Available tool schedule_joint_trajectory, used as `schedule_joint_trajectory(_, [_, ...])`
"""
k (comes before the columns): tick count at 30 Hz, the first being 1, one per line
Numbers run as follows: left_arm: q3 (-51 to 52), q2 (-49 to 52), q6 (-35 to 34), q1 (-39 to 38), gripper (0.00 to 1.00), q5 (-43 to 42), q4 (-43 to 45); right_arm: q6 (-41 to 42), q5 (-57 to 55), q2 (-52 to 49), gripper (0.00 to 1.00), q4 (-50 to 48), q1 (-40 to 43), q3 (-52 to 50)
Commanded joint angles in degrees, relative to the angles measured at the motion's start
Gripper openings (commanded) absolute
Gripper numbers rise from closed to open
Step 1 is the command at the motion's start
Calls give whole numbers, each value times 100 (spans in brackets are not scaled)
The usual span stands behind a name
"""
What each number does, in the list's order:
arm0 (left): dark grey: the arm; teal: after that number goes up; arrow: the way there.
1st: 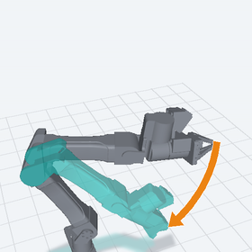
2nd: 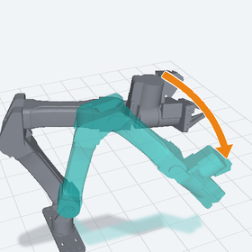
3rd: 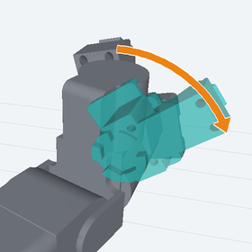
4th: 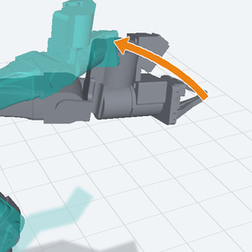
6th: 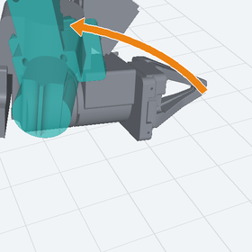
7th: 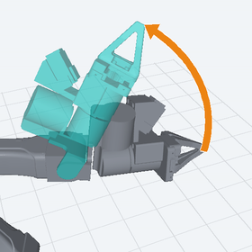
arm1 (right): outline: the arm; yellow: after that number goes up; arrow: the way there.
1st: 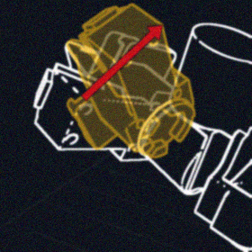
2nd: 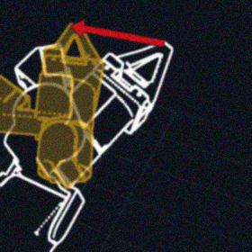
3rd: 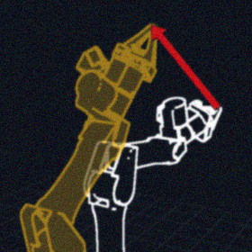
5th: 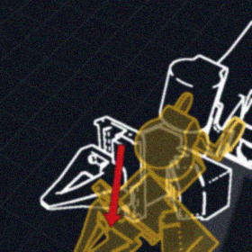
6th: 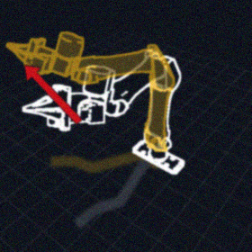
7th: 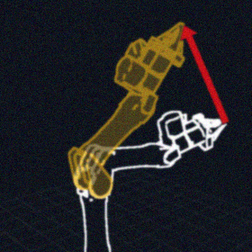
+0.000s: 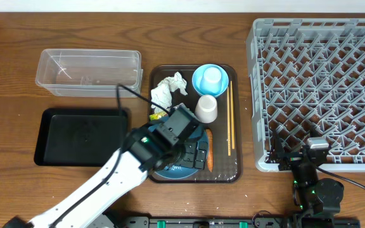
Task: Sort waste into correct bins and load items into the dishwasher rack
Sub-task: 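Grasp the blue plate of rice by its edge with the left gripper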
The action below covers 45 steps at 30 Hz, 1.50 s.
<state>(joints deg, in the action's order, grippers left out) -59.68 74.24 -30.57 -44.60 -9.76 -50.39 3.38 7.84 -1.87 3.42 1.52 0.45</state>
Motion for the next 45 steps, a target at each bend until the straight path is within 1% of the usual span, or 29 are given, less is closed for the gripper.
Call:
schedule_joint_trajectory(1, [-131, 348, 310, -129, 99, 151, 15, -68, -33, -2, 99, 20, 105, -13])
schedule_joint_trajectory(9, [-131, 1198, 306, -433, 96, 153, 435, -68, -33, -2, 99, 20, 103, -13])
schedule_joint_trajectory(13, [-131, 1556, 308, -553, 91, 310, 568, -68, -33, -2, 99, 20, 105, -13])
schedule_joint_trajectory(18, [-131, 1932, 306, -702, 91, 570, 621, -70, -33, -2, 99, 20, 105, -13])
schedule_joint_trajectory(23, [-131, 2273, 306, -850, 90, 688, 914, -68, -33, -2, 99, 20, 105, -13])
schedule_joint_trajectory(26, [-131, 2439, 299, -885, 85, 763, 1086, -68, -33, -2, 99, 20, 103, -13])
schedule_joint_trajectory(28, [-131, 2487, 225, -885, 81, 966, 1102, -68, -33, -2, 99, 20, 105, -13])
schedule_joint_trajectory(31, [-131, 2492, 219, -885, 79, 1093, 1115, -68, -33, -2, 99, 20, 103, -13])
schedule_joint_trajectory(33, [-131, 2494, 219, -885, 73, 1093, 1130, -68, -33, -2, 99, 20, 105, -13])
schedule_joint_trajectory(38, [-129, 2496, 223, -885, 52, 1093, 1158, -68, -33, -2, 99, 20, 103, -13])
schedule_joint_trajectory(39, [-129, 2500, 223, -885, 49, 1093, 1156, -70, -31, -2, 99, 20, 105, -13])
schedule_joint_trajectory(43, [-107, 2500, 216, -890, 43, 1086, 1185, -70, -31, -2, 99, 20, 105, -13])
schedule_joint_trajectory(45, [-85, 2500, 216, -901, 43, 1088, 1202, -68, -33, -2, 99, 20, 103, -13])
